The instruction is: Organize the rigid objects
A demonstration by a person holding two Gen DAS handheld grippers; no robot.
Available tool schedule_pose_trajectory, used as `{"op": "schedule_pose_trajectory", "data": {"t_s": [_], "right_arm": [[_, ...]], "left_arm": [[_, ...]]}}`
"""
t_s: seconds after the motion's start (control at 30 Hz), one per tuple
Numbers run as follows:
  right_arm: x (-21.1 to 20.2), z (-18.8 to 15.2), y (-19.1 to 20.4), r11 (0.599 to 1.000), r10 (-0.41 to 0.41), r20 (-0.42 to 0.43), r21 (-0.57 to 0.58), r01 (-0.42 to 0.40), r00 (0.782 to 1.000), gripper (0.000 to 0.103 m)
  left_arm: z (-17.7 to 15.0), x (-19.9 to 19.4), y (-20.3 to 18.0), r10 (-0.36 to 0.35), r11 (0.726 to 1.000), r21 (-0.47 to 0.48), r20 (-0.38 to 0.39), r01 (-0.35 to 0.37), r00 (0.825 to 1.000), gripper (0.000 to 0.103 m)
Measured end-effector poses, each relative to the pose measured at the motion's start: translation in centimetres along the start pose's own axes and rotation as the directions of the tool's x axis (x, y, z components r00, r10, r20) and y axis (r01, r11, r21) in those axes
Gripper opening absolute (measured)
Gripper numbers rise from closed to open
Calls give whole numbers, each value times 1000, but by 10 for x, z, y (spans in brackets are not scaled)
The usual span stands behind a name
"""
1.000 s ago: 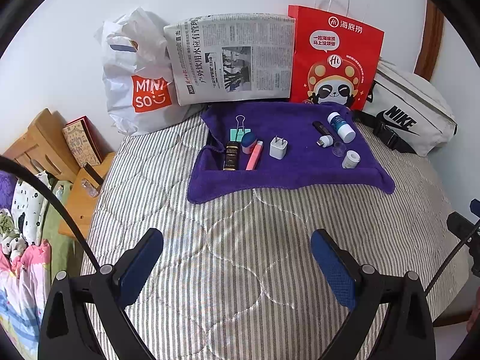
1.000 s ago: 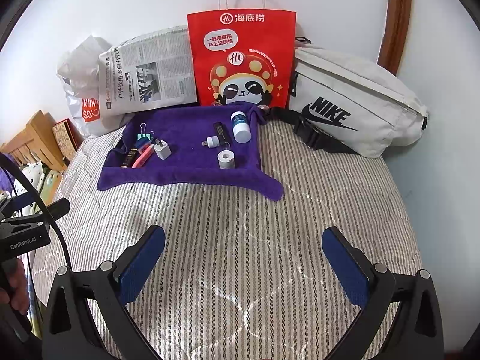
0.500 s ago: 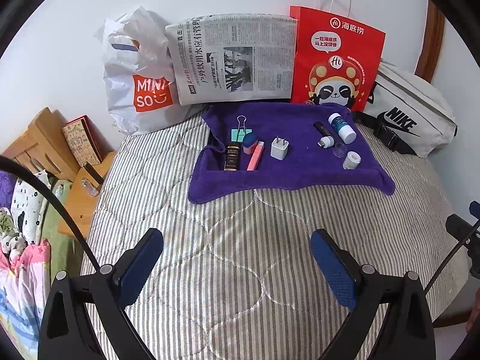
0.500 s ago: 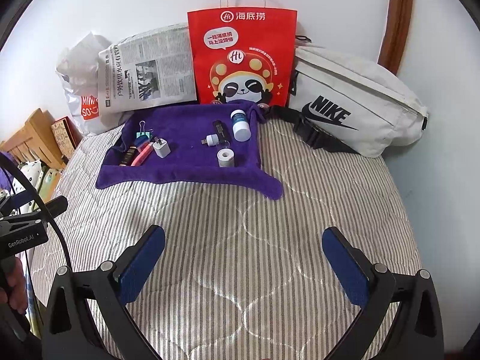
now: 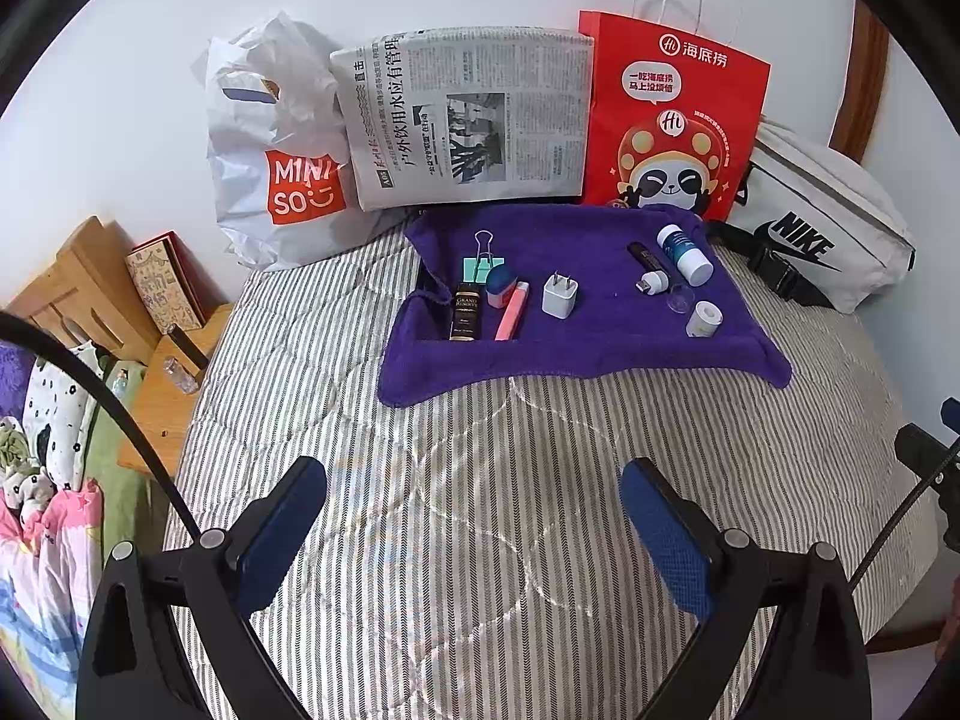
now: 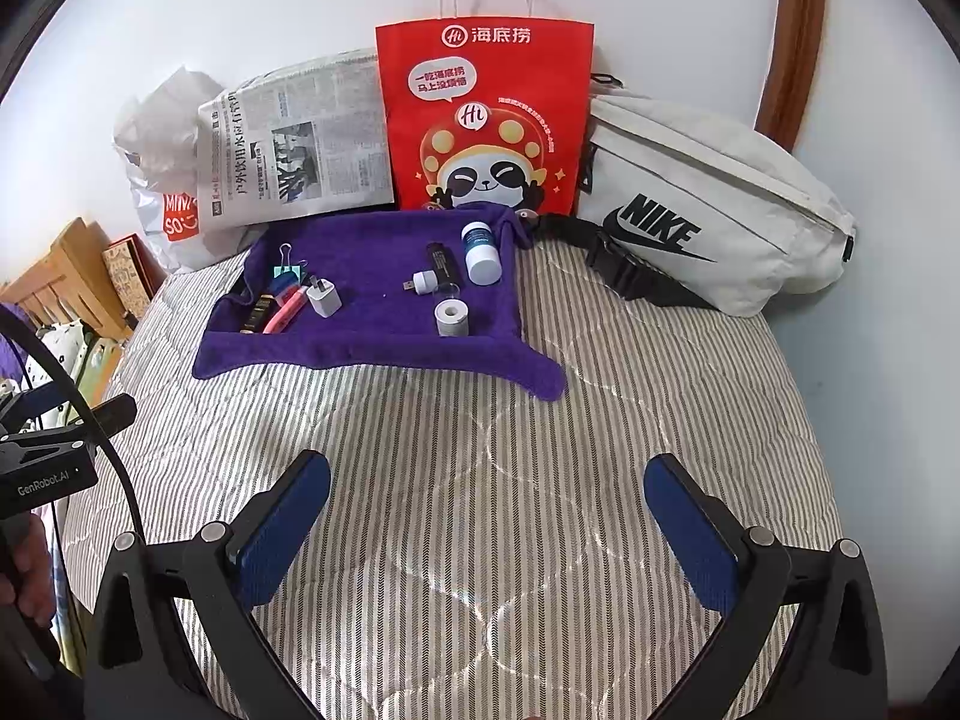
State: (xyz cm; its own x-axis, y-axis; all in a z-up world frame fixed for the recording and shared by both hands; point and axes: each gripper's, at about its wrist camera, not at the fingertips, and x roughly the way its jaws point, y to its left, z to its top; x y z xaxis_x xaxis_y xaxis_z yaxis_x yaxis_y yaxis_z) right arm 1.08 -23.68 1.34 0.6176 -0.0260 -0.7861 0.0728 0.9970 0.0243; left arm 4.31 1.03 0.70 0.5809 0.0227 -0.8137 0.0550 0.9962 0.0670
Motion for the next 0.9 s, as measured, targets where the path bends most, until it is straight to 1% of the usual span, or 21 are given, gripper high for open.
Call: {"op": "schedule_pose_trajectory", "data": {"t_s": [0.9], "right_arm": [[-3,0,-1,1000,-9,5,0,9,1000,103]], "left_arm": [[1,-3,-2,-4,1000,24,3,4,1000,99]]}}
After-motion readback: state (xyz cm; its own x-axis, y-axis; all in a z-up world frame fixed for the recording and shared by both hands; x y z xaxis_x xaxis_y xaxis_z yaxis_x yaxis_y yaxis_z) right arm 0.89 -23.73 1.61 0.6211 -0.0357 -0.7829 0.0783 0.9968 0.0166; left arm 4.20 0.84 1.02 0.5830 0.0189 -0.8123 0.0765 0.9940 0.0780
